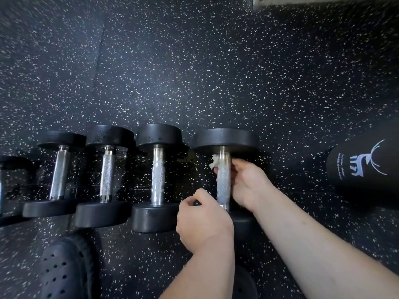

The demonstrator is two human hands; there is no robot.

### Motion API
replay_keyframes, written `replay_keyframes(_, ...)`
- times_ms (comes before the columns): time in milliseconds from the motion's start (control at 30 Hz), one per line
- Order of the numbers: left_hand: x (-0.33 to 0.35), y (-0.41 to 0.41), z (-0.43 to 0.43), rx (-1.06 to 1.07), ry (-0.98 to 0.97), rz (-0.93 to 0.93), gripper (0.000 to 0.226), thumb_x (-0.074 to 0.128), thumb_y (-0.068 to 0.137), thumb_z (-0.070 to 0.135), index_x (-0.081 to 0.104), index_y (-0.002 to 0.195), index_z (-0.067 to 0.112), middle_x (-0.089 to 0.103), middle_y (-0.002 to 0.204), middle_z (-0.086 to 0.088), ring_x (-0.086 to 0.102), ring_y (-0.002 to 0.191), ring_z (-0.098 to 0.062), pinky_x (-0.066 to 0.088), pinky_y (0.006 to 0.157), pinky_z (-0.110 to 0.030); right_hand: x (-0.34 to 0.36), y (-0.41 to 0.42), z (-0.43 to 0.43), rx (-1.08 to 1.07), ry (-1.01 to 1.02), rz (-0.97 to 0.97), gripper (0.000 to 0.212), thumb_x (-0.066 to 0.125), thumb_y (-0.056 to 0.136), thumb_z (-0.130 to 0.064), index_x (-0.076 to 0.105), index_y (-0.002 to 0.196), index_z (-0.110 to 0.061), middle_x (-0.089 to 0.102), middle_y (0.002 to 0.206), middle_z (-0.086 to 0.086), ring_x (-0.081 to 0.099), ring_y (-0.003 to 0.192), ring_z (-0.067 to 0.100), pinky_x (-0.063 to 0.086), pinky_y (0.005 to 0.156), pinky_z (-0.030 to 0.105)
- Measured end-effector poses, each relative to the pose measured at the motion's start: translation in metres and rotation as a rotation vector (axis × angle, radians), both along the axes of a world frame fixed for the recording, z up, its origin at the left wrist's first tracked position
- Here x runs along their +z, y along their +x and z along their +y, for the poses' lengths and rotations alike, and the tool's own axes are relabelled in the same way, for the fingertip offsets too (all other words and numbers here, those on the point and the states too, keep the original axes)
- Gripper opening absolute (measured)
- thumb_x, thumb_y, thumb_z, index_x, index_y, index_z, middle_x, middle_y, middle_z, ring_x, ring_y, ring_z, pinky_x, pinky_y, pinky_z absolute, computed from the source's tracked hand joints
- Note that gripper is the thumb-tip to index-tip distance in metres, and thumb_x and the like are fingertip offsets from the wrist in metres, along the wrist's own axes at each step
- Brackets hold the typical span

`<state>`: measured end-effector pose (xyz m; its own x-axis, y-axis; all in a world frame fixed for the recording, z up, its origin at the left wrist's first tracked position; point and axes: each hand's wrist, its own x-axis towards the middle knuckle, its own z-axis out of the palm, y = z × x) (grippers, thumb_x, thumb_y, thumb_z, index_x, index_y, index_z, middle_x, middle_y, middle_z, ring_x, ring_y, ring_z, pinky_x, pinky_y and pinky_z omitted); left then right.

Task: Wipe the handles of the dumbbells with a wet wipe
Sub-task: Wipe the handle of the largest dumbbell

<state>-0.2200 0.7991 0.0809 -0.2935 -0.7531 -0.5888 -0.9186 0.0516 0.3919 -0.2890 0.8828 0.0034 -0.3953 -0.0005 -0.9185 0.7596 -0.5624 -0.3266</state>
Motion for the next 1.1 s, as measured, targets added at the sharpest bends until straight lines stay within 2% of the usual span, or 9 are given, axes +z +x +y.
replay_keyframes(167,0.001,0.000,0.000,0.011,0.003,0.002,0.034,0.043,0.097,0.045,0.068,0.108,0.025,0.068,0.101,0.001,0.055,0.091,-0.023,0.038,0.076,-0.036,-0.002,0.002,0.002,-0.021,-0.020,0.014,0.022,0.052,0.104,-0.018,0.071,0.100,-0.009,0.078,0.089,0.010,0.071,0.090,0.027,0.055,0.081,0.040)
replay_keyframes(333,0.002,-0.001,0.002,0.017,0.006,0.005,0.033,0.044,0.097,0.044,0.068,0.108,0.025,0.067,0.097,0.003,0.054,0.089,-0.022,0.037,0.077,-0.036,0.001,-0.003,-0.004,0.040,-0.057,0.050,0.049,0.031,0.106,-0.030,0.072,0.122,-0.007,0.079,0.116,0.013,0.075,0.106,0.028,0.047,0.105,0.043)
replay_keyframes(433,0.000,-0.001,0.000,0.019,0.011,-0.004,0.033,0.044,0.097,0.044,0.068,0.108,0.025,0.065,0.094,0.003,0.055,0.089,-0.024,0.038,0.076,-0.036,-0.004,-0.002,-0.001,-0.053,0.015,0.017,0.032,0.044,0.104,-0.026,0.072,0.101,-0.010,0.077,0.099,0.014,0.073,0.087,0.029,0.052,0.091,0.042)
replay_keyframes(500,0.000,-0.001,-0.001,0.018,0.011,-0.003,0.033,0.044,0.097,0.044,0.068,0.108,0.025,0.066,0.095,0.003,0.056,0.089,-0.024,0.039,0.077,-0.037,-0.005,-0.001,0.004,-0.063,0.062,0.015,0.026,0.048,0.102,-0.026,0.066,0.085,-0.015,0.073,0.088,0.011,0.068,0.084,0.029,0.049,0.092,0.044)
replay_keyframes(667,0.000,0.000,0.003,-0.004,-0.010,0.002,0.034,0.043,0.097,0.045,0.068,0.109,0.026,0.069,0.105,0.001,0.056,0.092,-0.023,0.038,0.078,-0.037,0.000,-0.002,-0.001,0.052,-0.027,0.061,0.046,0.034,0.107,-0.029,0.072,0.118,-0.006,0.079,0.111,0.015,0.074,0.099,0.029,0.050,0.096,0.042)
replay_keyframes(733,0.000,0.000,0.002,-0.001,-0.012,-0.004,0.033,0.043,0.097,0.044,0.068,0.109,0.025,0.068,0.103,0.001,0.054,0.091,-0.023,0.038,0.077,-0.037,0.000,-0.003,-0.002,-0.013,0.025,0.039,0.036,0.044,0.105,-0.028,0.071,0.113,-0.007,0.076,0.108,0.015,0.073,0.096,0.030,0.054,0.087,0.039)
replay_keyframes(833,-0.001,-0.001,0.000,0.012,0.000,-0.002,0.034,0.043,0.096,0.044,0.069,0.108,0.026,0.067,0.097,0.002,0.056,0.090,-0.025,0.039,0.077,-0.037,-0.005,-0.001,0.002,-0.046,0.108,0.010,0.022,0.053,0.099,-0.025,0.064,0.081,-0.018,0.074,0.093,0.008,0.069,0.087,0.026,0.052,0.088,0.040)
replay_keyframes(1000,-0.002,0.001,0.002,0.001,0.001,0.000,0.034,0.042,0.095,0.046,0.067,0.109,0.027,0.068,0.101,0.002,0.059,0.093,-0.025,0.041,0.078,-0.038,0.005,0.003,-0.001,0.040,0.048,0.063,0.027,0.049,0.103,-0.022,0.072,0.108,-0.008,0.079,0.108,0.021,0.076,0.106,0.032,0.054,0.094,0.044)
replay_keyframes(1100,-0.003,0.001,0.003,-0.004,-0.004,0.001,0.035,0.042,0.095,0.047,0.067,0.110,0.027,0.069,0.103,0.002,0.060,0.094,-0.025,0.042,0.078,-0.038,0.011,0.008,0.002,0.020,0.199,0.118,0.020,0.057,0.099,-0.018,0.074,0.099,-0.008,0.080,0.098,0.011,0.075,0.098,0.028,0.057,0.095,0.043)
